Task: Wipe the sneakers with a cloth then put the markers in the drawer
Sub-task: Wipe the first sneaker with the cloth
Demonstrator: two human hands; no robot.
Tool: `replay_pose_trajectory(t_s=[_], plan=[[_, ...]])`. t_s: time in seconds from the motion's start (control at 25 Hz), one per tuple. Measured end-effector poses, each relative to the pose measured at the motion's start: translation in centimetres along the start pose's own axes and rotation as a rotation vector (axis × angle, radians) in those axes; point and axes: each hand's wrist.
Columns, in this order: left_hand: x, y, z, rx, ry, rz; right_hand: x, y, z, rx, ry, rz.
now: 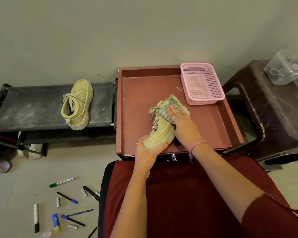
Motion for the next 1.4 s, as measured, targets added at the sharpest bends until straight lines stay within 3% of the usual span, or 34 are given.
replay_pose_trajectory(t_s=[0.16,0.24,0.4,0.48,0.6,0.76,0.92,1.04,1.28,1.4], plan=[[-0.3,0.6,-0.3,0.072,-0.007,0.102,6.1,-2.0,1.9,0.007,0.27,0.024],[-0.3,0.7,-0.2,0.07,-0.001,0.105,7.0,-2.3,0.4,0.01,0.241,0.031],[-0.5,0.5,0.1,0.051,0.06,0.025,2.0,-1.4,-1.8,0.005,-0.103,-0.111],[-0.4,0.4,0.1,0.043,0.063,0.026,-0.3,-1.2,-1.6,0.05,-0.182,-0.127],[-0.4,0.4,-0.2,0.084,0.059,0.04,0.8,-1.1,0.5,-0.034,-0.189,-0.09],[-0.4,0.4,-0.6,0.128,0.034,0.111,6.3,-0.8,3.7,-0.158,-0.048,-0.004],[0.1,0.1,-0.6,0.127,0.051,0.087,3.3,-3.0,0.0,-0.051,-0.2,-0.102],[0.1,0.2,-0.5,0.121,0.057,0.084,0.6,-3.1,-1.5,-0.035,-0.325,-0.076],[0.2,0.2,-1.1,0.177,0.07,0.084,6.2,-0.3,3.4,-0.282,-0.172,0.057],[0.5,0.2,-1.3,0.214,0.066,0.128,8.0,0.2,5.0,-0.278,-0.14,0.096]])
Point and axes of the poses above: each hand's wrist, its own x-axis away from the middle knuckle, its own y-axis out of the back of the hand, z = x × y, and after that the axes turned 9 degrees about -z, right-handed
